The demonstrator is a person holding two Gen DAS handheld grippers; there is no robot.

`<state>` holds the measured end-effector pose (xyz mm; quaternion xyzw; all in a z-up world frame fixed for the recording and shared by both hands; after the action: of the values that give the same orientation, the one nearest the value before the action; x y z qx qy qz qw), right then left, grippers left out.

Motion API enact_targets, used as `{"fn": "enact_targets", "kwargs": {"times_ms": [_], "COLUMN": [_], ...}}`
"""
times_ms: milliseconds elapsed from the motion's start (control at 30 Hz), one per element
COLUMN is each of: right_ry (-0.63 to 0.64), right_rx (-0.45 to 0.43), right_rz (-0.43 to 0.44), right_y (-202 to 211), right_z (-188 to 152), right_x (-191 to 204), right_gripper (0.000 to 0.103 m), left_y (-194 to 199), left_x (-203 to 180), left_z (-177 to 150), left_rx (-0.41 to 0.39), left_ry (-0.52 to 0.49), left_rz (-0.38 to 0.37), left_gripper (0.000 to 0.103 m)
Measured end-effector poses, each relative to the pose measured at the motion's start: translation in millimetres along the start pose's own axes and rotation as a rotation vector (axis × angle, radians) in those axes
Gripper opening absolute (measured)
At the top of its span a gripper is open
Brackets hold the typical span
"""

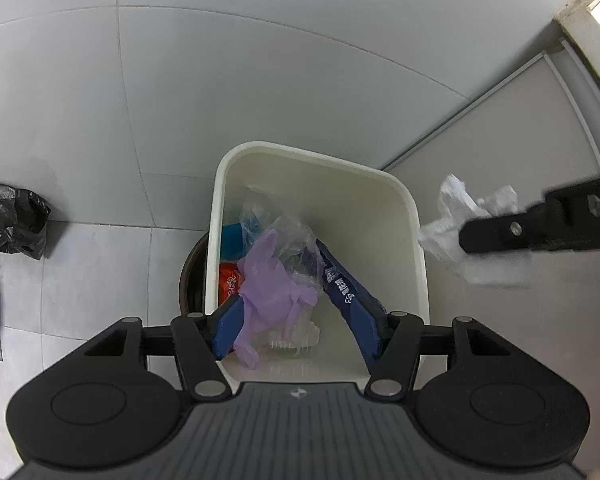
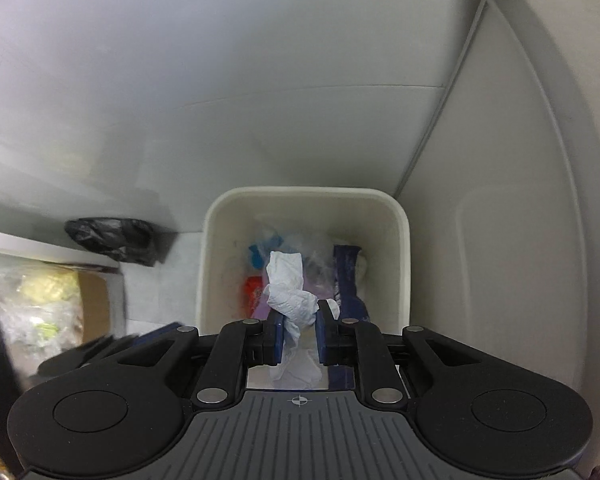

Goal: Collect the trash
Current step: 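Open the left gripper over the wastebasket to drop the purple glove, then open the right gripper over the wastebasket to drop the white tissue, then move both open tools back to the counter toward the chip bag and curry box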

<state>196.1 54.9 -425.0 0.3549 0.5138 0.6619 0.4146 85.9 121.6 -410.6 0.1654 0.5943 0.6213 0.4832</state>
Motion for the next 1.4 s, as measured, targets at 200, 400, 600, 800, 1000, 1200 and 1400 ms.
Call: {"fn": "enact_targets", "kwargs": {"times_ms": [200, 400, 600, 800, 1000, 1200, 1400], "right_ry": [0.007, -0.019, 0.005, 0.010, 0.018, 0.014, 0.032], "right_rx": [0.014, 0.006, 0.012, -0.002, -0.021, -0.060, -0.138], "right_rz": [-0.042, -0.039, -0.038, -0.022, -0.004, 0.020, 0.055], "right_y": [-6, -2, 2, 2, 12, 30, 60], "right_z": [8, 7, 9, 12, 12, 12, 11], "right_x": [-4, -7, -5, 1, 7, 8, 13], "right_gripper": [0.022, 0.067, 0.067, 0.069, 0.071, 0.072, 0.078], "left_y": [0, 0, 1, 7, 17, 28, 40], "left_x": [2, 2, 1, -1, -5, -9, -16], "left_z": [-3, -5, -5, -3, -2, -1, -2], "left_rx": [0.002, 0.009, 0.009, -0.004, -0.018, -0.033, -0.035], "left_ry": [0.007, 0.007, 0.007, 0.000, -0.005, -0.020, -0.044], "left_rz": [0.000, 0.001, -0.002, -0.003, -0.001, -0.008, -0.013], "left_gripper": [0.059, 0.066, 0.068, 0.070, 0.073, 0.079, 0.086]}}
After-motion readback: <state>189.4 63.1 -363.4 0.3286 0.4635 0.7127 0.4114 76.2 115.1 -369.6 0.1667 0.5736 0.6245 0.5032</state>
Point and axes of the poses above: each gripper's, at about its wrist camera, not at the fingertips, and y roughly against the way its jaws point, x to its left, z to its top, the point moved 10 cm from there along -y, roughly the way its jaws point, and after that the axes turned 3 degrees about y, right-handed, at the moved point
